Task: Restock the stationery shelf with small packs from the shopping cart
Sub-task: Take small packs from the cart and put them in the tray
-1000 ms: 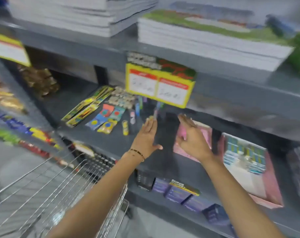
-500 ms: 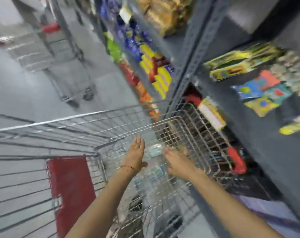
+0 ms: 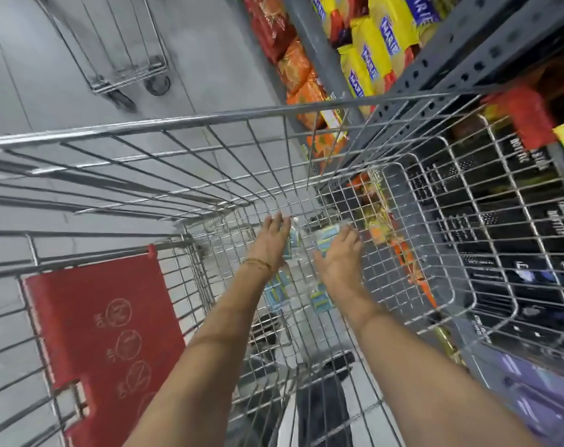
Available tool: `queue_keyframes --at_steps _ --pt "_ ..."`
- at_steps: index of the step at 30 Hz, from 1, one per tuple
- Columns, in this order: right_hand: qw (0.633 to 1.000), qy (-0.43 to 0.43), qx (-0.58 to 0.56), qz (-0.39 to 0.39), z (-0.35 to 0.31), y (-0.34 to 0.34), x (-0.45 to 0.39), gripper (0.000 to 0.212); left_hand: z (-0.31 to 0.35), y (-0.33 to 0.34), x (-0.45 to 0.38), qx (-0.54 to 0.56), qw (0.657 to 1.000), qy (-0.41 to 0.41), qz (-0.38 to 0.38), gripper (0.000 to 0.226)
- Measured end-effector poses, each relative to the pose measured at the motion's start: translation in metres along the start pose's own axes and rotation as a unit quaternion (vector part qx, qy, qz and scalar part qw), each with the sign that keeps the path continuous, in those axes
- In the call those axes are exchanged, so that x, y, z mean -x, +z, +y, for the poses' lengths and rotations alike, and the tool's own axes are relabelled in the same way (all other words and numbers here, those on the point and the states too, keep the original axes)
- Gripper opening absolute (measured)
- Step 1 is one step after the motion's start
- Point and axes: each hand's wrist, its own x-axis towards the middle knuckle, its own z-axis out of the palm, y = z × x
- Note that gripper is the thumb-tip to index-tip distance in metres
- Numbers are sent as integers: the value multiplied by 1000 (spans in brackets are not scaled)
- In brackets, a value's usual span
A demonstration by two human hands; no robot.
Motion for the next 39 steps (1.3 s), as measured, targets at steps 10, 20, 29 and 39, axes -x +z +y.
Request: queue_keyframes --at_steps 10,20,29,39 --pt "995 -88 -35 -9 23 -104 41 88 28 -52 33 46 999 14 11 32" --pt "988 -136 -66 19 75 -183 117 90 44 -51 68 96 992 -87 -5 21" --pt "980 -154 -81 93 134 -221 178 86 164 -116 136 222 968 65 97 20" --pt "954 -153 -132 219 214 -303 277 84 301 -186 226 194 916 286 205 13"
